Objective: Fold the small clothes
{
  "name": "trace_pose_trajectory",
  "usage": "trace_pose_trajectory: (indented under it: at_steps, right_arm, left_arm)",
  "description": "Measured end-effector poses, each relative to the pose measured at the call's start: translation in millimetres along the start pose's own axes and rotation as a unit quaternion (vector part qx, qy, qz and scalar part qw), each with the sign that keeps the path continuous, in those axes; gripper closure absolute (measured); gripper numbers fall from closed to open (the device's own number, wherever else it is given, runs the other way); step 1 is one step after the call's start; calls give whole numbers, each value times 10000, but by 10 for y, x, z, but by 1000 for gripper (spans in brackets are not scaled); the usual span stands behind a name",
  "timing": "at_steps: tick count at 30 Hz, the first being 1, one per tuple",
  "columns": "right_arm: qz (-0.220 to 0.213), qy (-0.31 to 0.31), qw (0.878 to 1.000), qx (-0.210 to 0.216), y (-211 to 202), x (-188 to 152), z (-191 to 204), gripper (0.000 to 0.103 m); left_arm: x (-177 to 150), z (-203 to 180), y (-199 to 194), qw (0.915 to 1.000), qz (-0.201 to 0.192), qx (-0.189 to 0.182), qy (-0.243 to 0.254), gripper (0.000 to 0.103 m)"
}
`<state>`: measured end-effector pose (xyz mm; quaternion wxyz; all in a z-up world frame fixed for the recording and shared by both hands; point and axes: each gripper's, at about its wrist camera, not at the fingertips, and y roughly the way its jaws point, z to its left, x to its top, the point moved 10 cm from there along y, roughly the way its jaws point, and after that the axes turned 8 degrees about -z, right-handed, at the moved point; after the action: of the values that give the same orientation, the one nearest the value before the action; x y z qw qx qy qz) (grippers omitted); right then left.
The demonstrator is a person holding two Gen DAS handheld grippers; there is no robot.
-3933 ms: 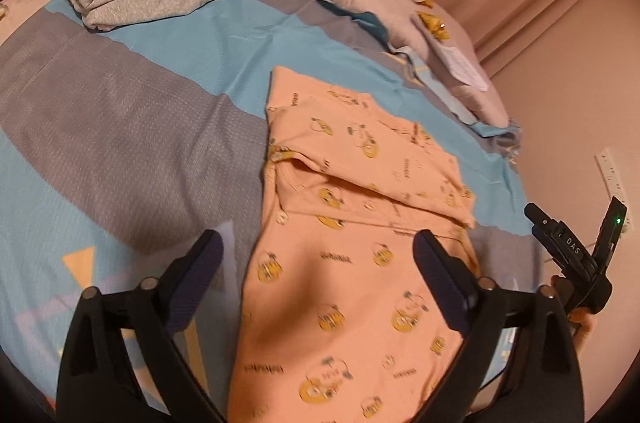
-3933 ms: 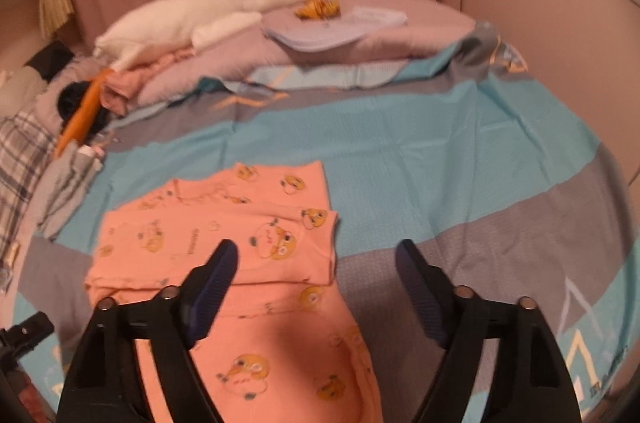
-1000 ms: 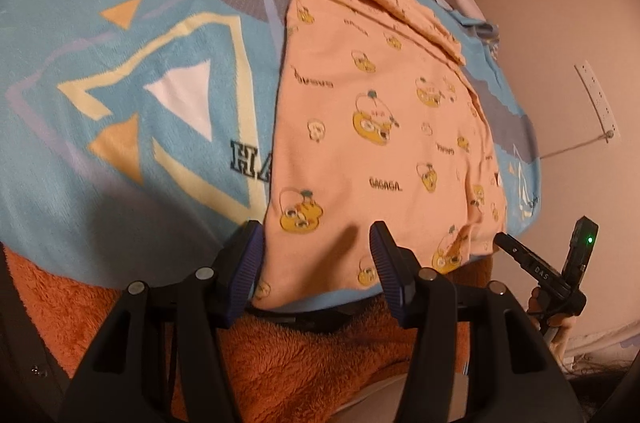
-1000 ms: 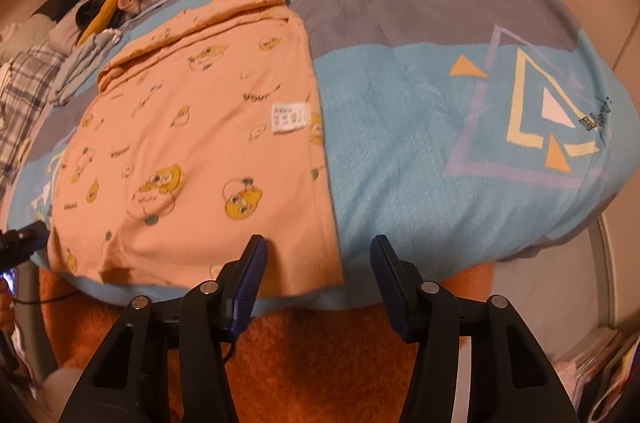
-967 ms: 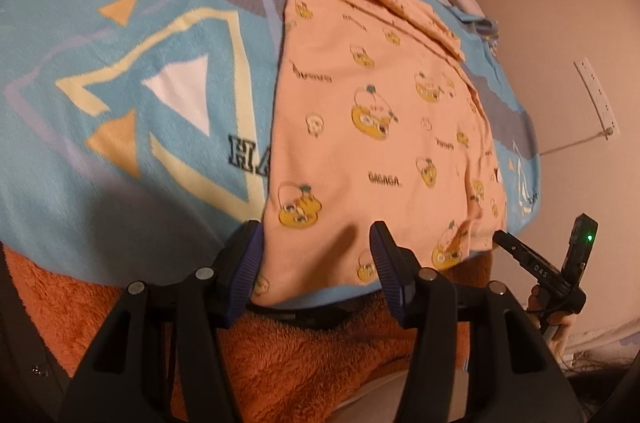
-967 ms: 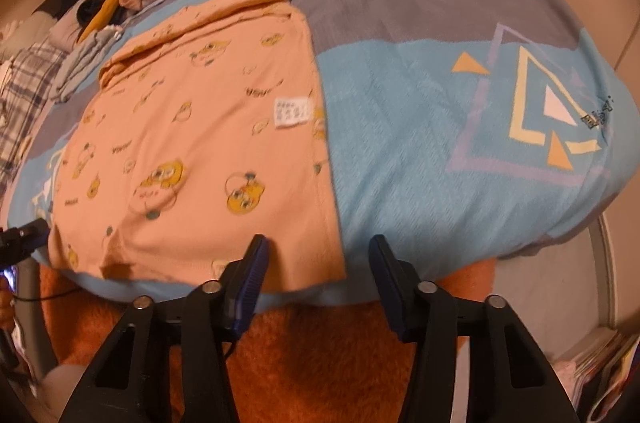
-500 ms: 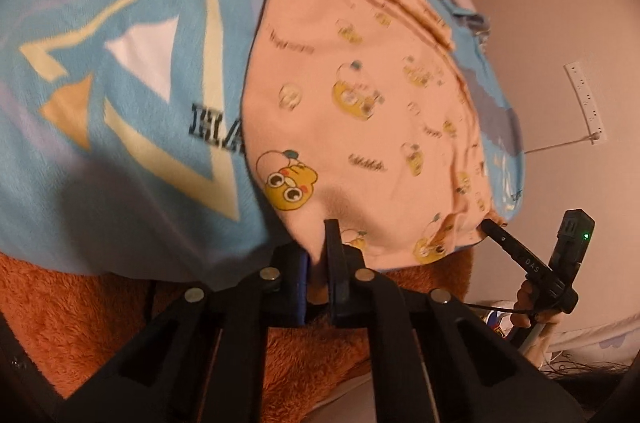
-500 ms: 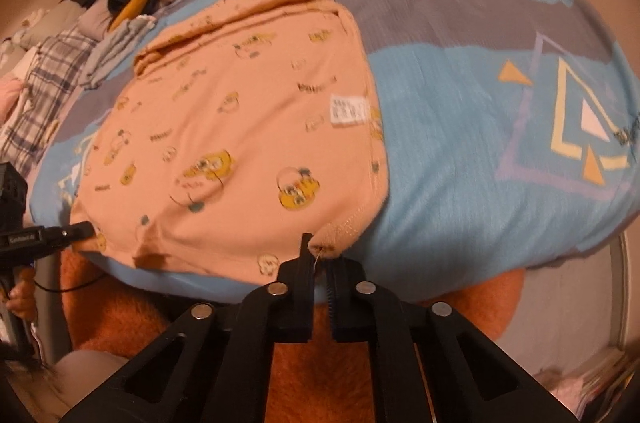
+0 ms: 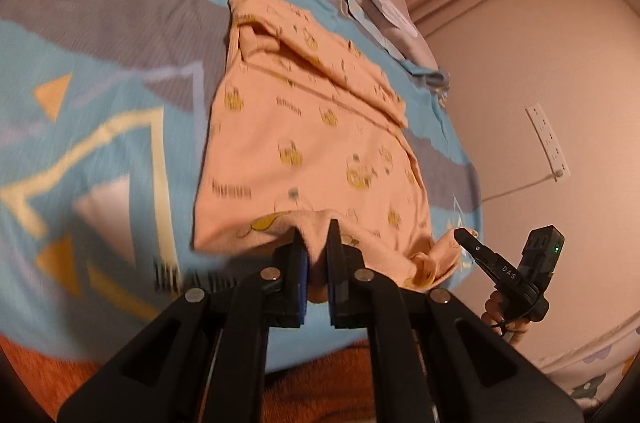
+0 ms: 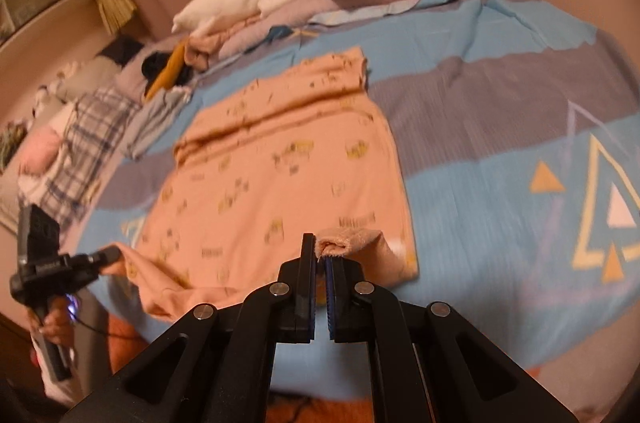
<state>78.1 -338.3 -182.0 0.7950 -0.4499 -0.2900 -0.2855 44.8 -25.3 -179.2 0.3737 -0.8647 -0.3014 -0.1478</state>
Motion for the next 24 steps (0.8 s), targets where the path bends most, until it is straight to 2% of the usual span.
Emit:
trace_pose_trajectory:
  at_steps: [5,13,15,17,19,24]
  right_arm:
    - [39,273,9995,-120,299,139,-141,98]
    - [228,200,9985,-447,594,214,-257,98]
    - [219,173,9985,-473,617,246,-264,98]
    - [173,122,9982,-556,628,289,-279,98]
    - [74,28,9975,-702,627,346,-312,98]
    - [-34,-60,9965,-828,566,435,-372,98]
  left_arm:
    - [248,111,222,9997,-13,-18,-249,96]
    - [460,221,468,9994,-87,193,-261,95]
    - [482,235,508,9994,-72,190,-280,91]
    - [523,259,523,9991,-137,291,-262,74]
    - [586,274,493,9989,-268,315,-225,66]
    - [682,350,388,9983,-412,381,-183,63]
